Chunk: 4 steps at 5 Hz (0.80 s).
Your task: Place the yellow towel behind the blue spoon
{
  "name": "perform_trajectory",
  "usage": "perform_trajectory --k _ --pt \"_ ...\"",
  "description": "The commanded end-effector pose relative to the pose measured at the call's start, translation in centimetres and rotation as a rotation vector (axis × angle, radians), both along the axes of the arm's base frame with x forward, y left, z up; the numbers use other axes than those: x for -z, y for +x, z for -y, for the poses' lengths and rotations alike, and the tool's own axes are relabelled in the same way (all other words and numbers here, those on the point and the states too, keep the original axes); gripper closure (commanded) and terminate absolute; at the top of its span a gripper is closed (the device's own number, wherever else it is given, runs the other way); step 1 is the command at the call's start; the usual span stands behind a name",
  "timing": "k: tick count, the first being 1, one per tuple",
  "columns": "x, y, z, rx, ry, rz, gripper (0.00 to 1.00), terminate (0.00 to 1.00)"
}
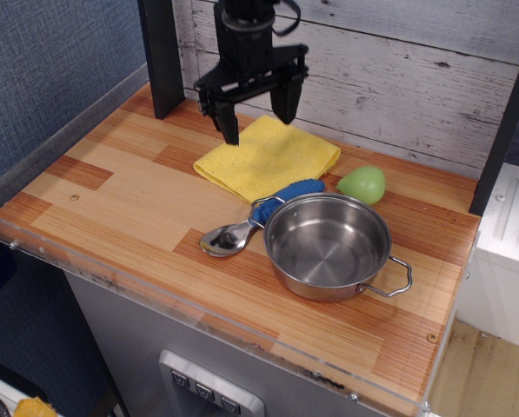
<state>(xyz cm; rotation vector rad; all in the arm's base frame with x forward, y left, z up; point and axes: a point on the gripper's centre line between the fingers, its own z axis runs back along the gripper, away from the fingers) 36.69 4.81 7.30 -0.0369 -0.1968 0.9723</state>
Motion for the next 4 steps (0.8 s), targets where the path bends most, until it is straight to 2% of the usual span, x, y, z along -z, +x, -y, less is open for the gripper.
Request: perform_trajectory --k 1,3,4 --pt "-5.4 -0.9 -0.5 -0.024 -0.027 0.109 0.00 0.00" --pt "-8.8 -2.8 -0.6 -0.035 -0.026 0.150 0.00 0.00" --pt "-9.7 -3.6 -0.9 -0.062 -0.037 0.140 0.00 0.00"
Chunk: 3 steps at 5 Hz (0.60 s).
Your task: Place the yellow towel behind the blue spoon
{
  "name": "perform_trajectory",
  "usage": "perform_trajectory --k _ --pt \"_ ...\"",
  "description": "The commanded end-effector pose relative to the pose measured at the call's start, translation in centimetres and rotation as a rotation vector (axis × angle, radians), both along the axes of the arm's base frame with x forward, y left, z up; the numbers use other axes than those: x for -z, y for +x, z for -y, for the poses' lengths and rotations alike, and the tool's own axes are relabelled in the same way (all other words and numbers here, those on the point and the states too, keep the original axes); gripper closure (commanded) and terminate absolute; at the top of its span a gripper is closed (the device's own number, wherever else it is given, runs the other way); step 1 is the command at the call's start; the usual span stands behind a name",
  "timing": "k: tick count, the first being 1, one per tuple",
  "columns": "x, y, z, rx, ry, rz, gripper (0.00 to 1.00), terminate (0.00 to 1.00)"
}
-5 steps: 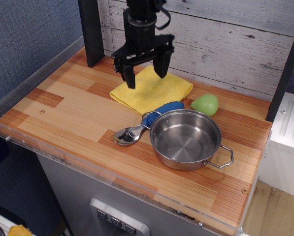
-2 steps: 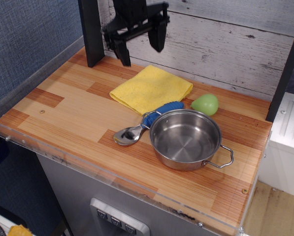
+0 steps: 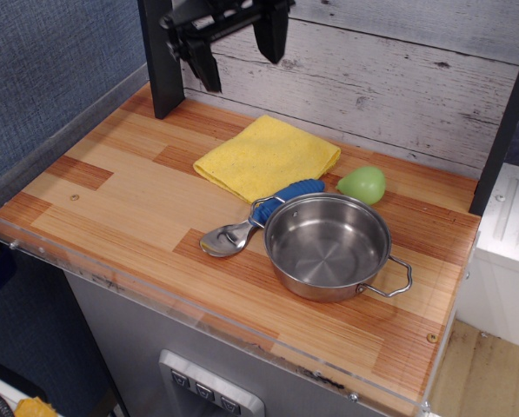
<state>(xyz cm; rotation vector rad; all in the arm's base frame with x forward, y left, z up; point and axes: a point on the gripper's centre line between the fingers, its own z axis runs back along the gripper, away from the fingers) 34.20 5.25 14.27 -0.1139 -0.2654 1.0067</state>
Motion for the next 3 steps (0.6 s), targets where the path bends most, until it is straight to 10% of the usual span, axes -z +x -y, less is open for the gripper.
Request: perform_trajectory --k 1,2,3 --pt "-2.71 -1.08 -0.46 -0.031 0.000 0.046 0.00 0.00" --pt "-2.71 -1.08 -0.46 -0.031 0.000 0.046 0.00 0.00" --pt "-2.71 -1.08 -0.46 -0.031 0.000 0.046 0.00 1.00"
